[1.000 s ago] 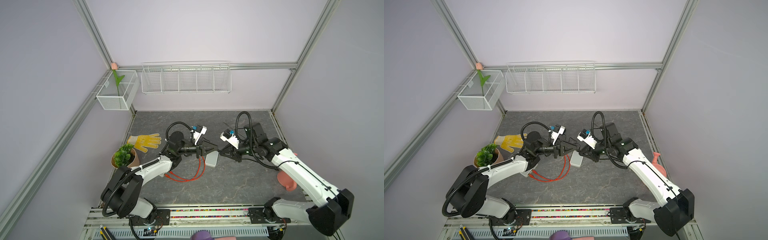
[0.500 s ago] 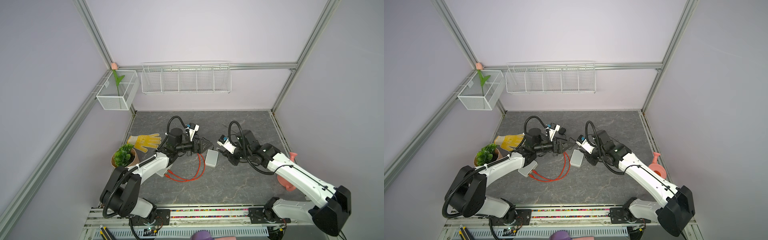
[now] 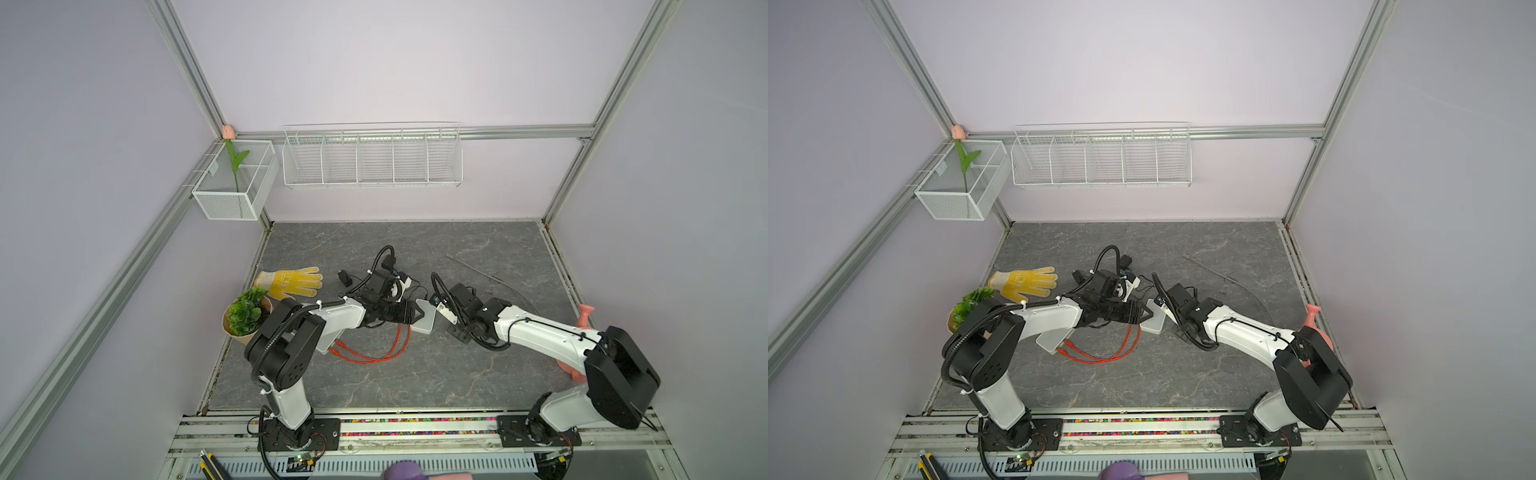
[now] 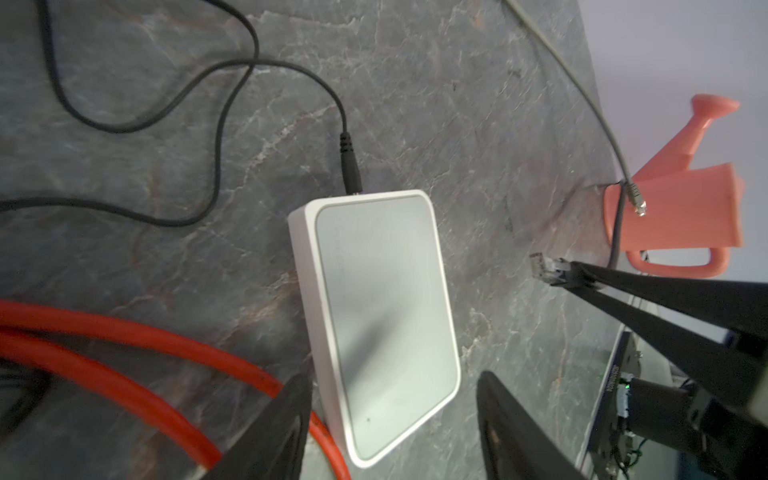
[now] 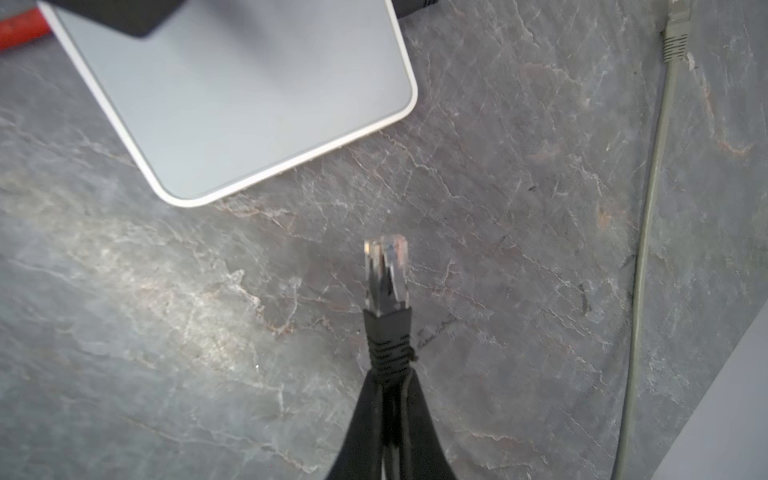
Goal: Insert the plug into the switch port
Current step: 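Grasp the white box with the left gripper while right aligns the plug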
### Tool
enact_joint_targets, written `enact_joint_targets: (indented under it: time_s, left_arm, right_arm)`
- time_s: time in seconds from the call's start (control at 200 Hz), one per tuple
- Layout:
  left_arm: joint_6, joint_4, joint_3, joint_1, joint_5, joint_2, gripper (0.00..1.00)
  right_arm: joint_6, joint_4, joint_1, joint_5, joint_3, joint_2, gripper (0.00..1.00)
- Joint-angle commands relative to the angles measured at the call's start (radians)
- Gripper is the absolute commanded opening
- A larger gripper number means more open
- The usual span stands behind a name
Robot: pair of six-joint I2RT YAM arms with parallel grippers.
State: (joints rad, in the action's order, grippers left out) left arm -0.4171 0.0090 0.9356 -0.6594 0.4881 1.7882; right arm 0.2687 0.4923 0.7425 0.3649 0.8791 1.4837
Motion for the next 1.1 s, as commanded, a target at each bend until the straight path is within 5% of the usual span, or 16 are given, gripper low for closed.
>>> enact_joint_targets:
  time_s: [0.0, 0.405, 1.095]
  left_arm:
    - [0.007, -0.025, 0.041, 0.004, -0.033, 0.016, 0.58]
    - [0.018, -0.079, 0.084, 0.004, -0.068, 0.087, 0.37]
    - [0.053, -0.187, 0.167, 0.009, -0.045, 0.149, 0.25]
  right_arm:
    - [-0.003, -0.082, 0.007, -0.050, -0.032, 0.011, 0.07]
    - [0.016, -0.144, 0.008, -0.103, -0.027, 0.134, 0.07]
    - [0.019, -0.150, 0.086, -0.112, -0.006, 0.125, 0.07]
